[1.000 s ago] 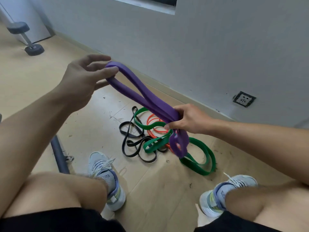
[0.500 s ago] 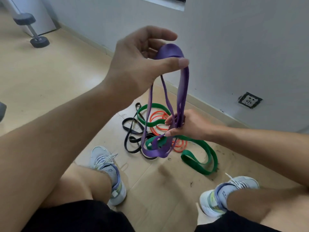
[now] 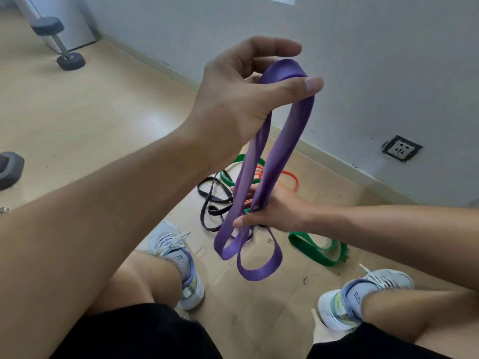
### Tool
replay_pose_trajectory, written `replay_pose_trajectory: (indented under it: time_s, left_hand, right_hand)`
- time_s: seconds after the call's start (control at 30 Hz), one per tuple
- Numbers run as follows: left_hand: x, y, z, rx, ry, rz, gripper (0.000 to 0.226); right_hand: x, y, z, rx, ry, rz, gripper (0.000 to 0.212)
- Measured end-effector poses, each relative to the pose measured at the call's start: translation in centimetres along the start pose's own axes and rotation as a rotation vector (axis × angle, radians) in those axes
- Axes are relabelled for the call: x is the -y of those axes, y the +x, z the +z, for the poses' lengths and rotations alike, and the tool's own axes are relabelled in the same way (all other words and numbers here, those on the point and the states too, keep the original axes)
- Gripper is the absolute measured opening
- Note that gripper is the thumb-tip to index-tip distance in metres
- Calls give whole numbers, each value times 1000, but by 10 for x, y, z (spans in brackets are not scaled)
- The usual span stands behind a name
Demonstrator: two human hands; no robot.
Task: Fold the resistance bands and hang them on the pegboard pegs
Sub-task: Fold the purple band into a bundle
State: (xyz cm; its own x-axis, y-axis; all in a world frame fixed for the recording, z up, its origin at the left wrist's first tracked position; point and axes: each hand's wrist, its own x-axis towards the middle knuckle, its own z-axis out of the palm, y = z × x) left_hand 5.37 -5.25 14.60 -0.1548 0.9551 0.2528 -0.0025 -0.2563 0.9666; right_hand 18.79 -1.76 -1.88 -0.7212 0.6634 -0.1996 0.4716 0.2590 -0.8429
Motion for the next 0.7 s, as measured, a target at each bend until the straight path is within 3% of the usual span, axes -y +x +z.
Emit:
replay_pose_trajectory:
  time_s: [0.1,0.5,0.7]
  left_hand:
    - [-1,-1,3,20,-71,-34,36]
    - [-2,0,-6,37,68,8,39]
    - [2,1,-11,14,179,6,37]
  right_hand:
    - [0,0,3,-15,31,-7,60]
    - [-6,-1,-9,-66,-33,-4,53]
    - [-8,-1,-11,32,-137,7,57]
